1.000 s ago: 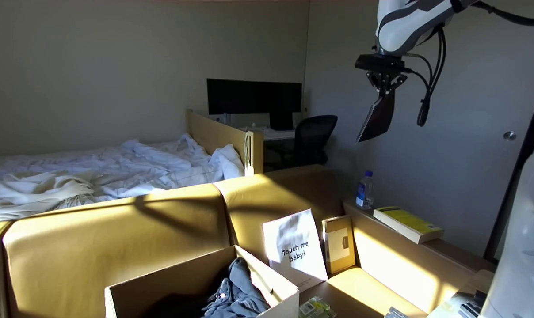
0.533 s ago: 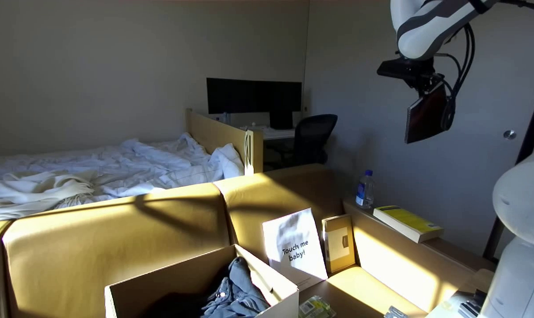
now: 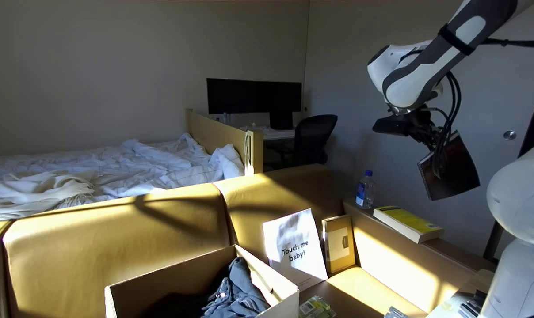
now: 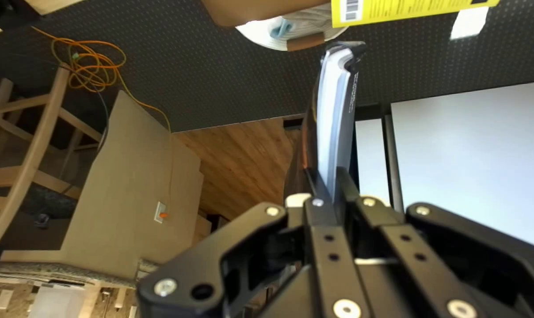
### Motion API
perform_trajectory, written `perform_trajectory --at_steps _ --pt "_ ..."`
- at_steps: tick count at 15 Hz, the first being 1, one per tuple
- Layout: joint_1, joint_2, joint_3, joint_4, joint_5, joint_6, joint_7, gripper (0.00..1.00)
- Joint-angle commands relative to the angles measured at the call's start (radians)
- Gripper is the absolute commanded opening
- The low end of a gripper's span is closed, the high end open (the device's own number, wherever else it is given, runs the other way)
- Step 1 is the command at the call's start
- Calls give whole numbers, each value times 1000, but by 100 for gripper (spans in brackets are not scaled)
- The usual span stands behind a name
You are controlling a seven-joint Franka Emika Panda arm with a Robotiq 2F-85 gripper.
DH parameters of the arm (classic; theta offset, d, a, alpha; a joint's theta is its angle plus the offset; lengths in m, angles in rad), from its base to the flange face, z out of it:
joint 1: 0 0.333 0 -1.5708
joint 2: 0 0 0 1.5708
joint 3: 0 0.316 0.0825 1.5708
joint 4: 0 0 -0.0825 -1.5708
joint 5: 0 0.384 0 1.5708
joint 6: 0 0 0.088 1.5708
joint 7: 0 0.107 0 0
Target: Remove the yellow book and then the brown book from the box and place them on the right armrest of the chair
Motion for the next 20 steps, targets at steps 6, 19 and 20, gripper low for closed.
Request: perform_trajectory --at_steps 6,19,20 --pt "14 128 24 46 -193 133 271 3" --pt "69 244 35 90 -372 134 405 2" --pt "67 265 32 90 -368 128 409 2"
